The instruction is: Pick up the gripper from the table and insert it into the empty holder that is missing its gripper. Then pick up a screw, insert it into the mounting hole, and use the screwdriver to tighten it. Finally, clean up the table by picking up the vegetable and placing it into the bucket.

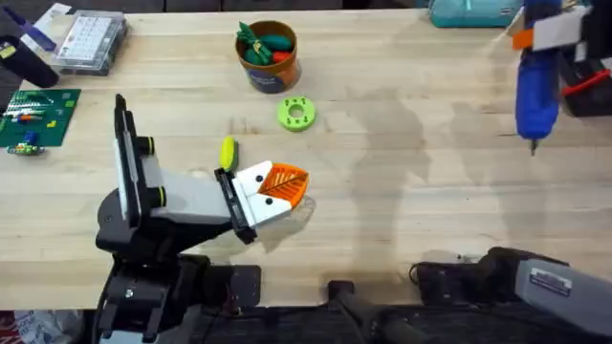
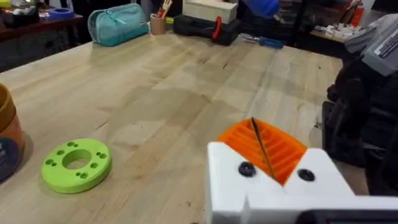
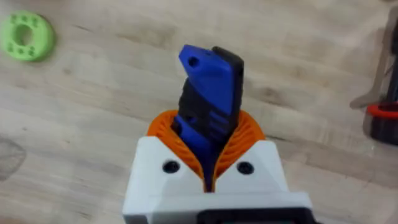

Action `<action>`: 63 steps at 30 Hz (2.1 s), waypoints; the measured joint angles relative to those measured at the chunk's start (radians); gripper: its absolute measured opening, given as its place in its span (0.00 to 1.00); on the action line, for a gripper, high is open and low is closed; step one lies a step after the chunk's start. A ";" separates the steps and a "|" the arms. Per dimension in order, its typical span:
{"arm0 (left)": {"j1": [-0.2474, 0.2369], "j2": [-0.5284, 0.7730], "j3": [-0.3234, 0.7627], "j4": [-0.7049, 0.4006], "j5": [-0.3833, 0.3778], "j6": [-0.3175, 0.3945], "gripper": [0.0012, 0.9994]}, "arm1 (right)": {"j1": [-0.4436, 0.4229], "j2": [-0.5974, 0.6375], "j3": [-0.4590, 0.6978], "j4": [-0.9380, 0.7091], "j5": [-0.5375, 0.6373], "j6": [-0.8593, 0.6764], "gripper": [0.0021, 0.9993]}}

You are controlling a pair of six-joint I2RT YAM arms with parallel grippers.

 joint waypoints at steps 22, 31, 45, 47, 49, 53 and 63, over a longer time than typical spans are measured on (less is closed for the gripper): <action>0.000 0.000 0.000 0.000 0.000 0.000 0.01 | 0.105 -0.119 0.094 0.300 -0.469 0.225 0.03; 0.000 0.000 0.000 0.000 0.000 0.000 0.01 | 0.225 -0.201 0.094 0.339 -0.485 0.285 0.03; 0.000 0.000 0.000 0.000 0.000 0.000 0.01 | 0.610 -0.146 0.095 0.562 -0.308 0.319 0.03; 0.000 0.000 0.000 0.000 0.000 0.000 0.01 | 0.643 -0.134 0.095 0.598 -0.304 0.322 0.03; 0.000 0.000 0.000 0.000 0.000 0.000 0.01 | 0.666 -0.123 0.095 0.625 -0.302 0.327 0.03; 0.000 0.000 0.000 0.000 0.000 0.000 0.01 | 0.702 -0.116 0.095 0.653 -0.295 0.336 0.03; 0.000 0.000 0.000 0.000 0.000 0.000 0.01 | 0.734 -0.116 0.083 0.681 -0.377 0.335 0.03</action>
